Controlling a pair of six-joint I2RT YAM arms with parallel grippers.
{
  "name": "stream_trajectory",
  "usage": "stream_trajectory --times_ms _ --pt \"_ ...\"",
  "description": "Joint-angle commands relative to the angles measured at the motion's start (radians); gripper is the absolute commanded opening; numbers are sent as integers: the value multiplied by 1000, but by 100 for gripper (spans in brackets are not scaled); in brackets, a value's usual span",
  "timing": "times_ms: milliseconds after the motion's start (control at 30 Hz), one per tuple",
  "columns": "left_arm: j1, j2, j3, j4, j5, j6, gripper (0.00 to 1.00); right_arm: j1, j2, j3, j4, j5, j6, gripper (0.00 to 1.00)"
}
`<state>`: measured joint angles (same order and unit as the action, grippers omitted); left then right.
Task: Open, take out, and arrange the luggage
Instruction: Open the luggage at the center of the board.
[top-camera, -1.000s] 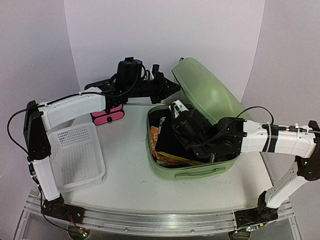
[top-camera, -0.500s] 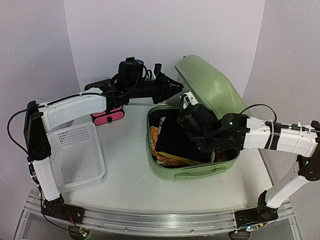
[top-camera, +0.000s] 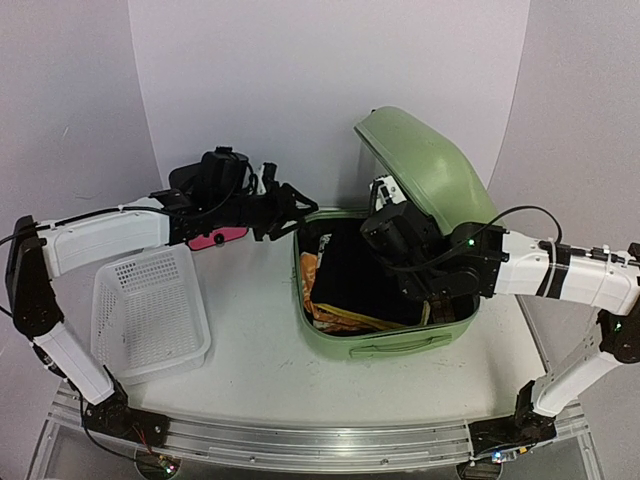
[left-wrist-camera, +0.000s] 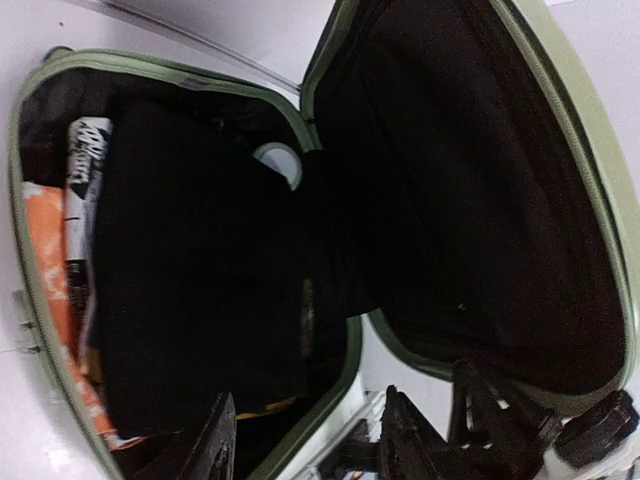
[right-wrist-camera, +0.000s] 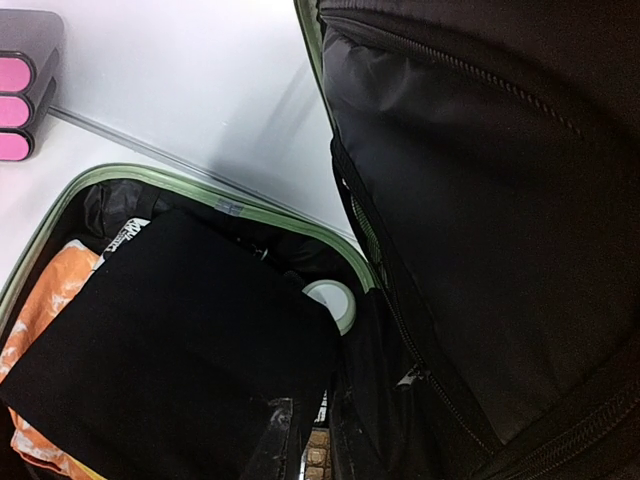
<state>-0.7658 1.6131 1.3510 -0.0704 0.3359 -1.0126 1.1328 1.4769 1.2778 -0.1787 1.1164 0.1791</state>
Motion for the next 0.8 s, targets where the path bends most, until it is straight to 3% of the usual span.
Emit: stream_trajectory --times_ms 0,100,200,467,767 --pt "4 -118 -1 -200 -120 132 60 -13 -61 5 11 69 17 11" --pt "3 -119 35 -373 -193 198 76 -14 -64 0 10 65 22 11" --pt "3 -122 41 -479 -263 223 98 -17 -66 -2 10 60 25 11" --pt "14 -67 45 -577 -303 276 99 -24 -69 -3 10 51 33 12" --pt "14 16 78 -566 -263 365 99 -31 -82 -10 11 42 21 12"
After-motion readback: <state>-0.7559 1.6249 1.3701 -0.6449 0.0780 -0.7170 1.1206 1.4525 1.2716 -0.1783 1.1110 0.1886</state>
